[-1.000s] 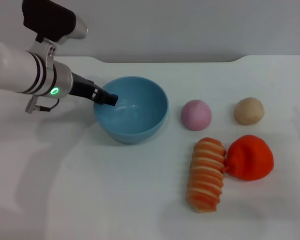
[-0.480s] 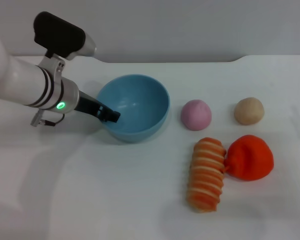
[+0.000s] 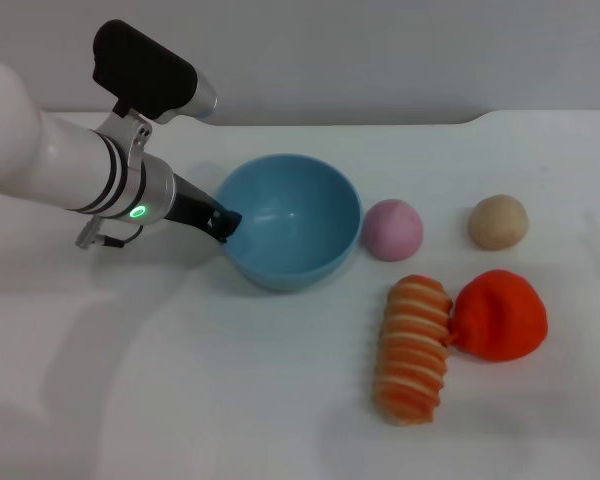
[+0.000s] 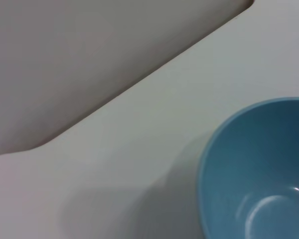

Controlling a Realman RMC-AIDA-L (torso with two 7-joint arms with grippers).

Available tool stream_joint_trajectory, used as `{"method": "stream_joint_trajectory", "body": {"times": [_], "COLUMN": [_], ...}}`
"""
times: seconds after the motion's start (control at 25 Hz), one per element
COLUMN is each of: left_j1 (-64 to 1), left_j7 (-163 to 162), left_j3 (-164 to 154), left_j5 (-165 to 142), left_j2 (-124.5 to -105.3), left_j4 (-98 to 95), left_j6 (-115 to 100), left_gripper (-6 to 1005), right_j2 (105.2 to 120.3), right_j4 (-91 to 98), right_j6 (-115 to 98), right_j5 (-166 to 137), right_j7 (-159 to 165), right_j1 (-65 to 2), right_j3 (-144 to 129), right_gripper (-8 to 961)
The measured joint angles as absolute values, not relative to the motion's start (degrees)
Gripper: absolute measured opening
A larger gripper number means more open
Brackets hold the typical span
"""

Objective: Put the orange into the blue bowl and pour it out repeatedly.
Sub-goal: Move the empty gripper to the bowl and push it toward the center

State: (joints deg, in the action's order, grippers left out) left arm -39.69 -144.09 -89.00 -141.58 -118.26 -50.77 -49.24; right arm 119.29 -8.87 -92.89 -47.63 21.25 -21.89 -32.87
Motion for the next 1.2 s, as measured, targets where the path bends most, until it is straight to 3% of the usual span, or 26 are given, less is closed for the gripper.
{"method": "stream_joint_trajectory", "body": {"times": [0.16, 0.48, 0.68, 0.8, 1.2], "left_j1": [-39.48, -39.19, -43.58, -47.62, -49.41], "left_j7": [-142.42, -142.27, -144.22, -144.90, -144.96], "left_j3": [-89.29, -88.51, -80.59, -75.82, -73.90], "left_j5": [-141.45, -142.92, -150.37, -153.95, -155.56], "left_j2": [-118.23, -117.78, -117.70, -117.71, -117.80], "left_j4": [-51.13, -55.41, -58.47, -58.69, -59.68], "left_j6": [-48.98, -50.95, -62.41, -71.88, -76.14], "left_gripper": [139, 52, -4, -2, 0], "right_j2": [119.27, 119.03, 118.58, 118.49, 118.54], "right_j4": [-8.74, -8.51, -5.06, 3.50, 39.82], "right_j6": [-92.81, -90.49, -86.55, -80.81, -70.53], "right_j5": [-47.63, -47.74, -52.79, -60.63, -98.36], "right_j7": [21.25, 21.86, 29.14, 41.56, 91.53], "right_j1": [-21.89, -22.03, -22.73, -22.90, -26.44], "right_j3": [-32.65, -32.87, -32.93, -32.94, -35.51], "right_gripper": [768, 767, 767, 767, 768]}}
